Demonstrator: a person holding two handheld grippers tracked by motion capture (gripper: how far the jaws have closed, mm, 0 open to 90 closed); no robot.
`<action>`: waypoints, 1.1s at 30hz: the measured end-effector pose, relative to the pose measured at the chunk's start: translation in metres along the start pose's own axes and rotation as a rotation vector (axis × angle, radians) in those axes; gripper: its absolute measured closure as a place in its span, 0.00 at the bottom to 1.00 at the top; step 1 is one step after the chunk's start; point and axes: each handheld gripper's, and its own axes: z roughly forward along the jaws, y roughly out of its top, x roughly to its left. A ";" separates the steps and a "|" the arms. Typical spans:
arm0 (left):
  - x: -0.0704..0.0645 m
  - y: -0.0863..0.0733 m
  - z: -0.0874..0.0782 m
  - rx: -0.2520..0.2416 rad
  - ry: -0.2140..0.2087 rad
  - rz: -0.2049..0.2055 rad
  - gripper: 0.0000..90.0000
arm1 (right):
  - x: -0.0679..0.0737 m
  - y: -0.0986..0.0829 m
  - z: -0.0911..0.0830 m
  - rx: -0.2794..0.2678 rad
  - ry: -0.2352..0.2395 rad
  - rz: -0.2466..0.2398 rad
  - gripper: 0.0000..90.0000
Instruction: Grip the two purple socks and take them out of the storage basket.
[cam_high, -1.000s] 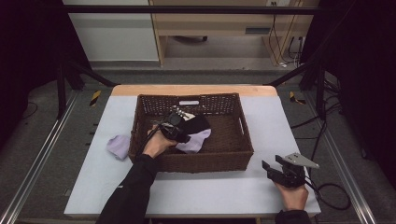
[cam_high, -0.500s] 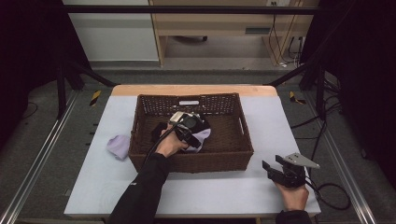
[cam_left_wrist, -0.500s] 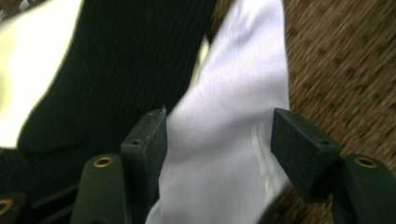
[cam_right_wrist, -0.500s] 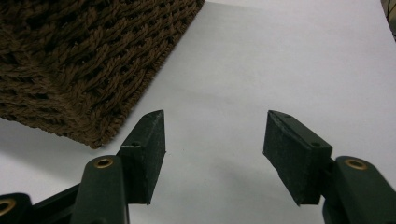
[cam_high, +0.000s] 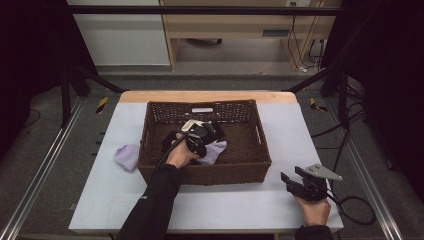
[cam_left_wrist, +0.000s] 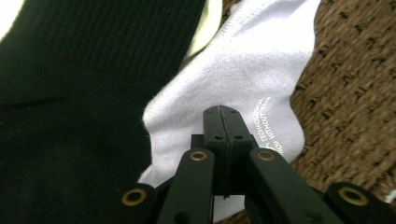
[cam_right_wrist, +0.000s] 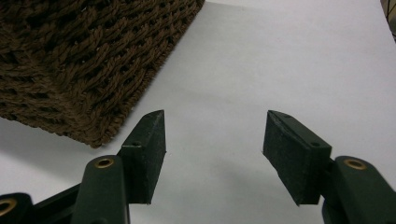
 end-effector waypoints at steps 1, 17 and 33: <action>0.002 -0.001 -0.004 -0.045 -0.013 -0.011 0.99 | -0.001 0.000 0.000 -0.005 -0.004 -0.007 0.44; 0.002 -0.001 0.006 0.011 0.091 -0.016 0.64 | -0.001 0.000 0.000 -0.005 -0.001 -0.006 0.44; 0.002 -0.008 -0.021 -0.197 0.056 -0.040 0.97 | -0.001 0.000 -0.001 -0.006 -0.005 -0.007 0.44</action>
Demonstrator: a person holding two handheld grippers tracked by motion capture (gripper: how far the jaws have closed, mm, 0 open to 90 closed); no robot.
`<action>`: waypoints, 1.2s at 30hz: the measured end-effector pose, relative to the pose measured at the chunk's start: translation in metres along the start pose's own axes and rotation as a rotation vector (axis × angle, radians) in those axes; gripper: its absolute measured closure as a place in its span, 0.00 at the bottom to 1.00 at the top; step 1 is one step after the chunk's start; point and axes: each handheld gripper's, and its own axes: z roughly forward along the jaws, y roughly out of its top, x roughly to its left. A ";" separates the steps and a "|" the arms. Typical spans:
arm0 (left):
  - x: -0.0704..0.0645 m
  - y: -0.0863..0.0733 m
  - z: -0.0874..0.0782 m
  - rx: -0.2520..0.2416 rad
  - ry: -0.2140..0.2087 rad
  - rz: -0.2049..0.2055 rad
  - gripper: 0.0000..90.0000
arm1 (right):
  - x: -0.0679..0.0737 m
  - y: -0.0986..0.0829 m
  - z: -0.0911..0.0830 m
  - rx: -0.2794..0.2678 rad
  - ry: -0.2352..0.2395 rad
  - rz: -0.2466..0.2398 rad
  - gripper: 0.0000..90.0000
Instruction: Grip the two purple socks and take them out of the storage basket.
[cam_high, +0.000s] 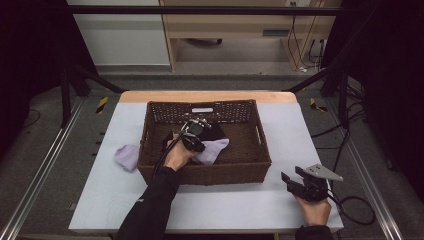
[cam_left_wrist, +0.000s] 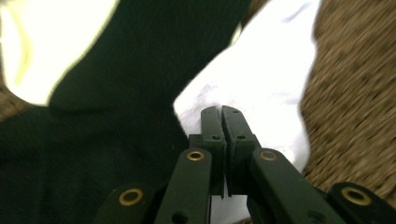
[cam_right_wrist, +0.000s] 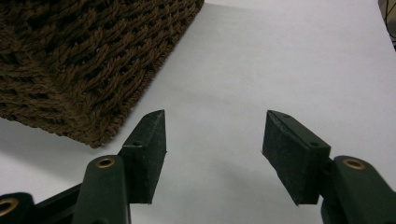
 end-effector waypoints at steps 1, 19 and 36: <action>0.002 0.000 -0.008 -0.061 -0.003 -0.017 0.97 | 0.000 0.000 0.000 0.001 -0.001 -0.003 0.44; 0.014 -0.007 -0.096 -0.517 -0.007 -0.085 0.98 | 0.000 0.000 0.000 0.003 0.001 0.004 0.44; 0.063 -0.056 -0.185 -0.689 0.078 -0.166 0.97 | 0.000 0.000 0.001 0.003 -0.006 -0.003 0.45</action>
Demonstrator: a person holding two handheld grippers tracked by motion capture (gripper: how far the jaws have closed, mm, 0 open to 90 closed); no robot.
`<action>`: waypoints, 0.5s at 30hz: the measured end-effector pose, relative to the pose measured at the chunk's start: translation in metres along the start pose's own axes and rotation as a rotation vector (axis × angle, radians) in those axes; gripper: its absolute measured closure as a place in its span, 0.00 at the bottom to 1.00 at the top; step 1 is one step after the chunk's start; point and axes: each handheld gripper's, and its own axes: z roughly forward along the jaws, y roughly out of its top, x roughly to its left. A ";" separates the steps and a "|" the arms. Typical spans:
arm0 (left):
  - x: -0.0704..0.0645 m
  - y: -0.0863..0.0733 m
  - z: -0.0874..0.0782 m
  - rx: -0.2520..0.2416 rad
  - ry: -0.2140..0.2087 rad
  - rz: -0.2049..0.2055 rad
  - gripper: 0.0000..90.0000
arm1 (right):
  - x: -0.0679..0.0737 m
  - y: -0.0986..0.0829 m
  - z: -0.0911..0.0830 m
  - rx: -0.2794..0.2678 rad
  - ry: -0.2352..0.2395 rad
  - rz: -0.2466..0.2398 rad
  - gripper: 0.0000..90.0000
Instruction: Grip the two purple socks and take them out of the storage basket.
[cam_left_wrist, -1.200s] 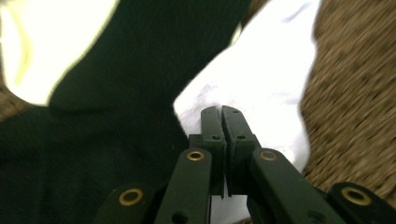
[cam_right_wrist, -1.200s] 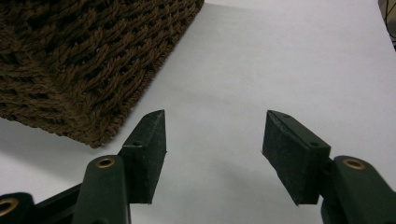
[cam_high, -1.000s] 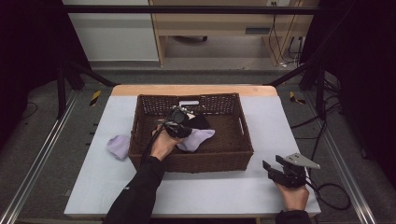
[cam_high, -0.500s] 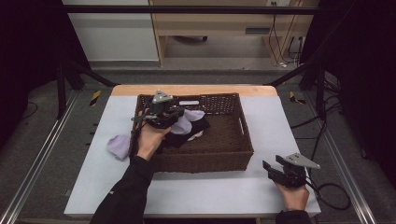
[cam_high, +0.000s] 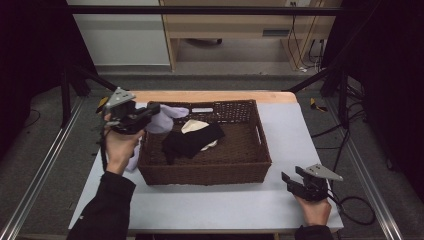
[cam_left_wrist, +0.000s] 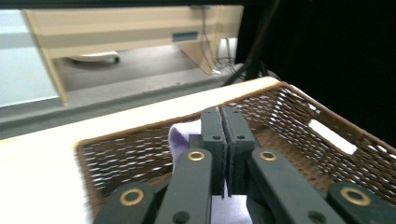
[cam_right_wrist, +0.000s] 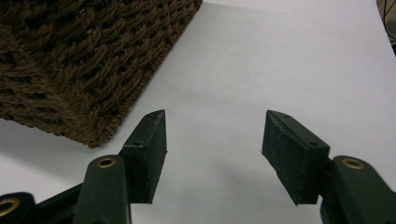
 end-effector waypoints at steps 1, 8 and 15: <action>0.005 0.000 -0.006 -0.010 0.015 -0.004 0.97 | 0.000 0.000 0.000 0.000 0.000 0.000 0.45; 0.046 -0.006 -0.047 -0.044 0.108 -0.046 0.97 | 0.001 0.000 0.001 0.006 -0.001 0.003 0.45; 0.073 -0.027 -0.063 -0.050 0.191 -0.087 0.97 | 0.001 0.000 0.001 0.007 -0.002 0.001 0.45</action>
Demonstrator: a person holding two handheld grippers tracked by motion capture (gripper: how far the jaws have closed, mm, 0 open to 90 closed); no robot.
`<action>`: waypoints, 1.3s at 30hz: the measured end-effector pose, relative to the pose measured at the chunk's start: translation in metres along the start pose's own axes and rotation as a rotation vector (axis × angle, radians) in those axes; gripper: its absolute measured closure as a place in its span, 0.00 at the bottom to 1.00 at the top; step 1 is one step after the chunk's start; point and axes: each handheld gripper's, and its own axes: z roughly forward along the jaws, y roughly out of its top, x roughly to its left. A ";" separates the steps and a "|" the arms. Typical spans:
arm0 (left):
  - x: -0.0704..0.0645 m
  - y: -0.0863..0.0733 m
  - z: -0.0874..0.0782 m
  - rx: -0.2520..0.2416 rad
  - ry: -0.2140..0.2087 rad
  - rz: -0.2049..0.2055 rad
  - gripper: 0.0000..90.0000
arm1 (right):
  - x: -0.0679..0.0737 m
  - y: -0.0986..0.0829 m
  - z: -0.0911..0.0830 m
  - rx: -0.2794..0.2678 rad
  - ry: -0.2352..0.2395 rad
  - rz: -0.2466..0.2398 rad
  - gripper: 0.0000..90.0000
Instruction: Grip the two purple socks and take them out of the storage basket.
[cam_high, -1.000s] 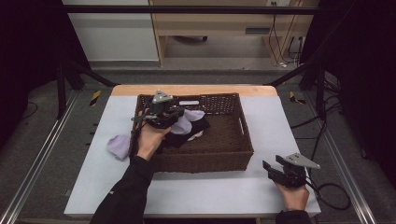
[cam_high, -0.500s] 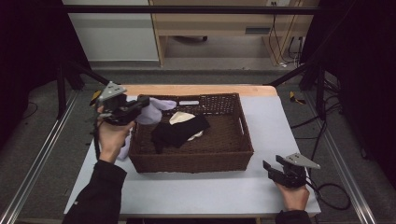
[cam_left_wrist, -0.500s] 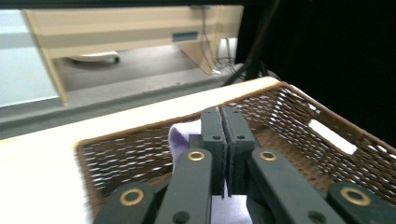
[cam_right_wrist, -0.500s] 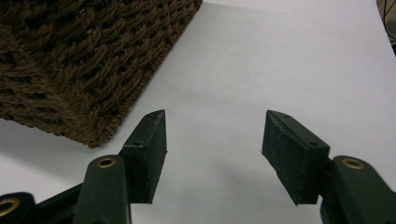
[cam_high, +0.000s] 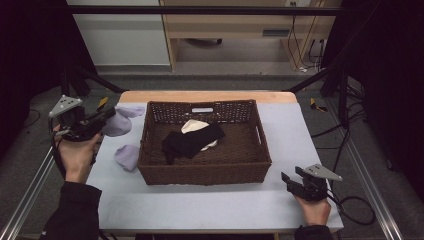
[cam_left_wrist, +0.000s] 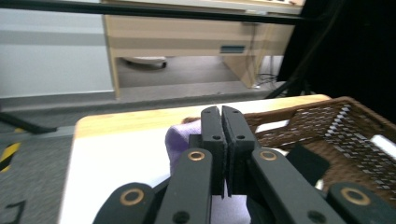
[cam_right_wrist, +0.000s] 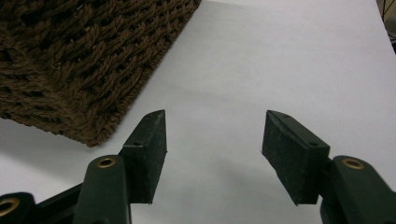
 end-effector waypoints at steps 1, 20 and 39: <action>0.004 -0.005 0.000 0.005 0.012 -0.005 0.97 | 0.000 0.000 0.000 0.001 0.002 0.004 0.45; 0.028 -0.100 0.044 0.225 0.067 -0.073 0.97 | 0.000 0.000 0.000 0.003 0.001 -0.001 0.45; 0.028 -0.126 0.029 0.240 0.012 -0.010 0.47 | 0.001 -0.002 0.000 0.004 -0.008 -0.009 0.41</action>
